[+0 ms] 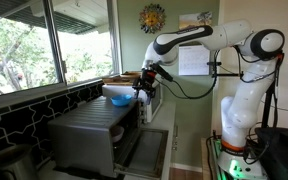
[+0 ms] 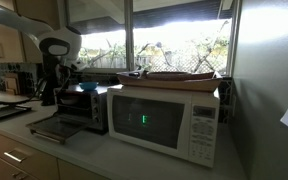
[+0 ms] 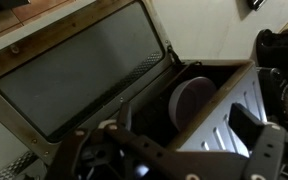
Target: Remove the two bowls from the toaster oven and stack them together on top of the oven
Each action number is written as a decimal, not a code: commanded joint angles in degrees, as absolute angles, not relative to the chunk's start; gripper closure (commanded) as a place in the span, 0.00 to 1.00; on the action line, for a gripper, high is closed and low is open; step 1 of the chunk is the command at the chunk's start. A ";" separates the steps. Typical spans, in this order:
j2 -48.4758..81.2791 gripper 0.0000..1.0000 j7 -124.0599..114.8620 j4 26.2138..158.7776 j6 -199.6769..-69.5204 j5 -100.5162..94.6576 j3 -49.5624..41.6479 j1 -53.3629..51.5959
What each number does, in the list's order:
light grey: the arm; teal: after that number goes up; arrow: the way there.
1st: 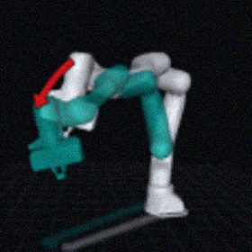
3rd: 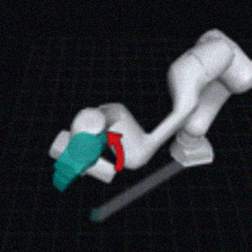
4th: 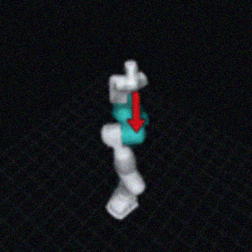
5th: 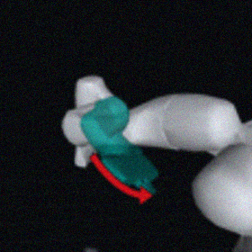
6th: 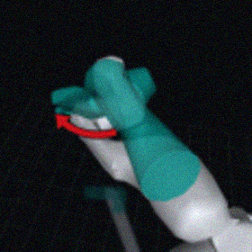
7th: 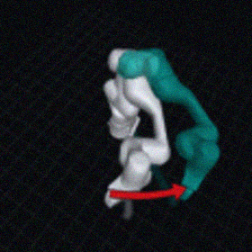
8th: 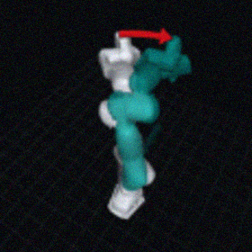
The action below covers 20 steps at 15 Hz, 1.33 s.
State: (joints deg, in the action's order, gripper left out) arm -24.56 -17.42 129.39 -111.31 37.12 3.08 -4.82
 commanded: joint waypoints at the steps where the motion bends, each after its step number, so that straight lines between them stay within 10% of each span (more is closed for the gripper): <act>1: -24.55 0.00 -17.12 129.24 -110.97 37.40 3.63 -4.08; 20: -21.24 0.00 2.88 143.51 -151.16 44.97 11.72 -14.90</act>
State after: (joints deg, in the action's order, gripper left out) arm -22.12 1.01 141.41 -144.86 43.96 11.13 -13.36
